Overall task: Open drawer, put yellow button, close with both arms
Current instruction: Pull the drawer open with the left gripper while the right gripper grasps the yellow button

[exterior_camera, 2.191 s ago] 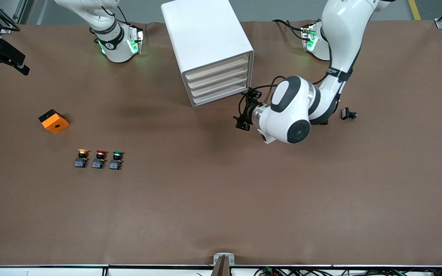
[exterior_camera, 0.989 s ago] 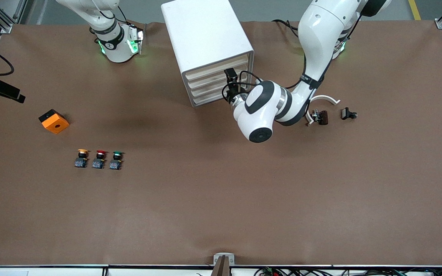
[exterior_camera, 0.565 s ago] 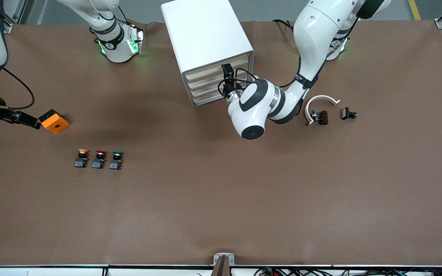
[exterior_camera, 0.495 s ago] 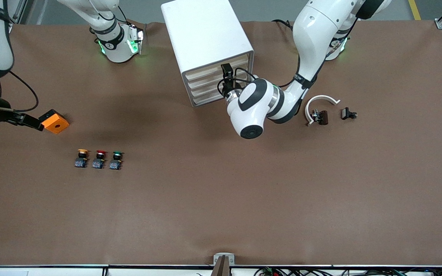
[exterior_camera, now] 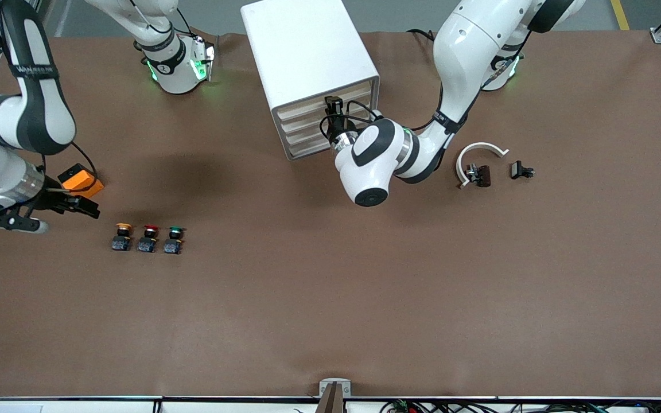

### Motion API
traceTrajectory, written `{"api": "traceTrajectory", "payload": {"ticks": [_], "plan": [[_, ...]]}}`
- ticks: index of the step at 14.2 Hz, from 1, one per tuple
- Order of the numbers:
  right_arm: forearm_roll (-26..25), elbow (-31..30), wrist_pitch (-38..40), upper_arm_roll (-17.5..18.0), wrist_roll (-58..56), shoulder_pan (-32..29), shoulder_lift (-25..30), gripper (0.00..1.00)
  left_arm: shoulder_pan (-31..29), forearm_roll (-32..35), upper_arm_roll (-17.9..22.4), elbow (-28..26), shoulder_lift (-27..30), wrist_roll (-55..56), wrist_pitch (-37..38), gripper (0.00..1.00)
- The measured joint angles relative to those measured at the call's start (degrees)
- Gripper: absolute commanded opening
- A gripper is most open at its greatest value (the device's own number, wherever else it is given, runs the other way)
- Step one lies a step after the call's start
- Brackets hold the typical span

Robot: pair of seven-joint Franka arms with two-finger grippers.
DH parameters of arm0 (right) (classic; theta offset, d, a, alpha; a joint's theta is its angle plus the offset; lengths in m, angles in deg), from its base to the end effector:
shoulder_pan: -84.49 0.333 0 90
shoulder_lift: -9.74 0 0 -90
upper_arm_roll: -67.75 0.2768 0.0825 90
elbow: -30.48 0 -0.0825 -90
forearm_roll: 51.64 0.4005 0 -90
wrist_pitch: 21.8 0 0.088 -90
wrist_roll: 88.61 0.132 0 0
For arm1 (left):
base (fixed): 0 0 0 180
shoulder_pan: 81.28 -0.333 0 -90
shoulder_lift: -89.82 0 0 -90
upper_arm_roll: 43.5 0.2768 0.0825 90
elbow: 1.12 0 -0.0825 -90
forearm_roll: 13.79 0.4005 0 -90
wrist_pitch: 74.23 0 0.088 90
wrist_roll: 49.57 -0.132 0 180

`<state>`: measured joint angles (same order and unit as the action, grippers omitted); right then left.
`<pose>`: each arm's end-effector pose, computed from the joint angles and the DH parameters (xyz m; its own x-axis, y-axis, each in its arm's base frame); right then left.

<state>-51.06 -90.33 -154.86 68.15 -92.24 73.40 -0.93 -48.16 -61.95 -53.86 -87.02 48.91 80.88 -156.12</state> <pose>0.5687 -0.1069 0.2568 0.9911 -0.1298 0.0280 -0.1297 -0.9915 -0.0071 0.3827 -0.4933 0.2152 -0.2439 0.9652 -0.0944 0.3706 0.0028 -0.9288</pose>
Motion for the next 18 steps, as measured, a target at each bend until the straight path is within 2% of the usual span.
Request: {"api": "traceTrajectory", "payload": {"ticks": [1, 4, 8, 13, 14, 16, 17, 18], "plan": [[-0.01, 0.04, -2.09, -0.02, -0.58, -0.02, -1.87, 1.00, -0.04, -0.31, -0.01, 0.05, 0.01, 0.00, 0.22, 0.19], [-0.02, 0.41, -8.35, -0.26, -0.98, -0.28, -8.03, 1.00, -0.22, -0.84, -0.01, 0.23, 0.03, 0.24, 0.85, 0.04], [0.10, 1.55, -14.36, -0.12, -0.98, -0.22, -14.65, 1.00, -1.01, -1.04, 0.03, 0.51, 0.04, 1.05, 0.97, 0.03], [0.35, 2.47, -15.99, 0.12, -0.29, -0.17, -17.95, 1.00, -5.84, -1.03, 0.36, 1.23, 0.03, 1.03, 0.86, 0.07], [0.36, 2.60, -16.09, 0.16, -0.12, -0.15, -18.39, 0.98, -6.73, -1.02, 0.48, 1.38, 0.00, 1.00, 0.76, 0.07], [0.36, 2.85, -16.22, 0.25, -0.06, -0.07, -19.06, 0.83, -7.96, -1.01, 0.79, 2.18, -0.03, 0.98, 0.46, 0.07], [0.36, 3.07, -16.22, 0.29, -0.06, 0.03, -19.42, 0.57, -8.38, -0.95, 0.91, 2.58, -0.06, 0.95, 0.28, 0.07], [0.36, 3.38, -16.22, 0.34, -0.06, 0.17, -19.87, 0.10, -8.66, -0.85, 0.98, 3.01, -0.13, 0.75, 0.02, 0.07]]}}
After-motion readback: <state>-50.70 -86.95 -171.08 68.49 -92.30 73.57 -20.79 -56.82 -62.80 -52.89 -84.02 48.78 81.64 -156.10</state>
